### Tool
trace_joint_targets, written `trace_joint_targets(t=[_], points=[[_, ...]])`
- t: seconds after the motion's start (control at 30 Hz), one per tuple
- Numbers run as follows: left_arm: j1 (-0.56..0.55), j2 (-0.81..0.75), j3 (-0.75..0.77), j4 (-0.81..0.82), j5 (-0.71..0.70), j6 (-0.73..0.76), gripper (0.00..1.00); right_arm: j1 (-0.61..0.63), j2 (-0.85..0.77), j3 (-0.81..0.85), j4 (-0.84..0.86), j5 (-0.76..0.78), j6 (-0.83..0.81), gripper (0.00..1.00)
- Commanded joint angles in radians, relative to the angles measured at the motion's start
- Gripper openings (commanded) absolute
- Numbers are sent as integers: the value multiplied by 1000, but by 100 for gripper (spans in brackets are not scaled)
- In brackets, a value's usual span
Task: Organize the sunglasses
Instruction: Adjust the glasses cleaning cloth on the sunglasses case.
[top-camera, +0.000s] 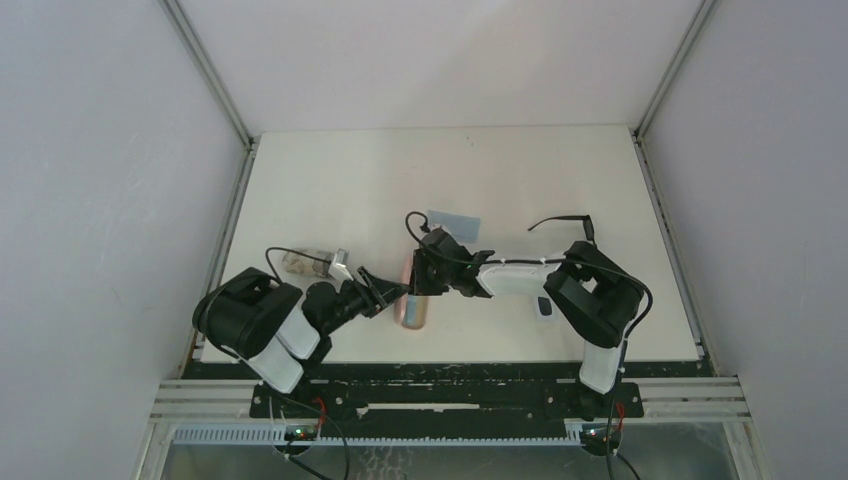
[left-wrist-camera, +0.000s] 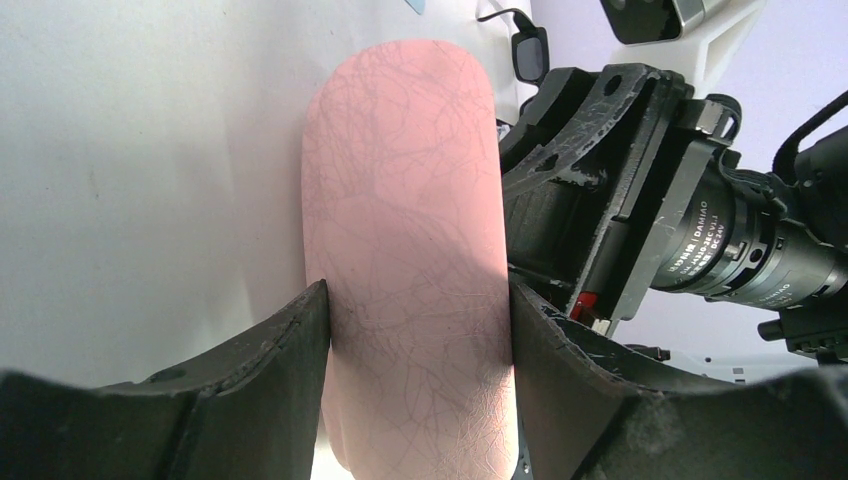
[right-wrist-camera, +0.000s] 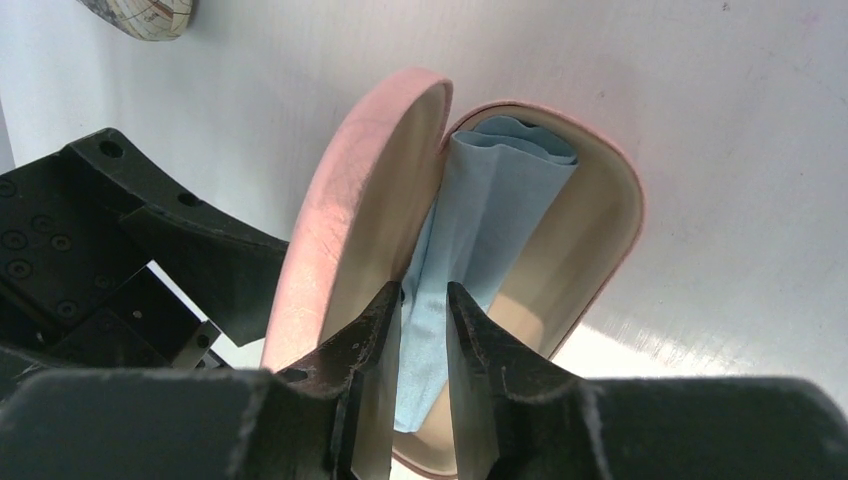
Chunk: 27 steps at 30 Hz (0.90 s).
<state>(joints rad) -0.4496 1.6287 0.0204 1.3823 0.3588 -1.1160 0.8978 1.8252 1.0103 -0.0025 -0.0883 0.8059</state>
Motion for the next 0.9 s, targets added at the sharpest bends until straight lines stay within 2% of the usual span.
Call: trace_joint_targets(t=[0.0, 0.23, 0.5, 0.63, 0.7, 0.87], points=[[-4, -5, 12, 77, 2, -12, 34, -2, 23, 45, 24, -7, -7, 23], [-4, -8, 13, 77, 2, -12, 34, -5, 37, 48, 13, -3, -7, 22], [-4, -8, 12, 77, 2, -14, 33, -5, 25, 48, 18, -3, -10, 7], [-4, -7, 12, 77, 2, -14, 32, -5, 9, 48, 10, 4, -17, 4], [-4, -6, 13, 77, 3, -15, 32, -5, -2, 42, 15, 3, -19, 6], [-5, -4, 12, 77, 3, -14, 32, -4, -41, 13, 49, -7, -21, 18]])
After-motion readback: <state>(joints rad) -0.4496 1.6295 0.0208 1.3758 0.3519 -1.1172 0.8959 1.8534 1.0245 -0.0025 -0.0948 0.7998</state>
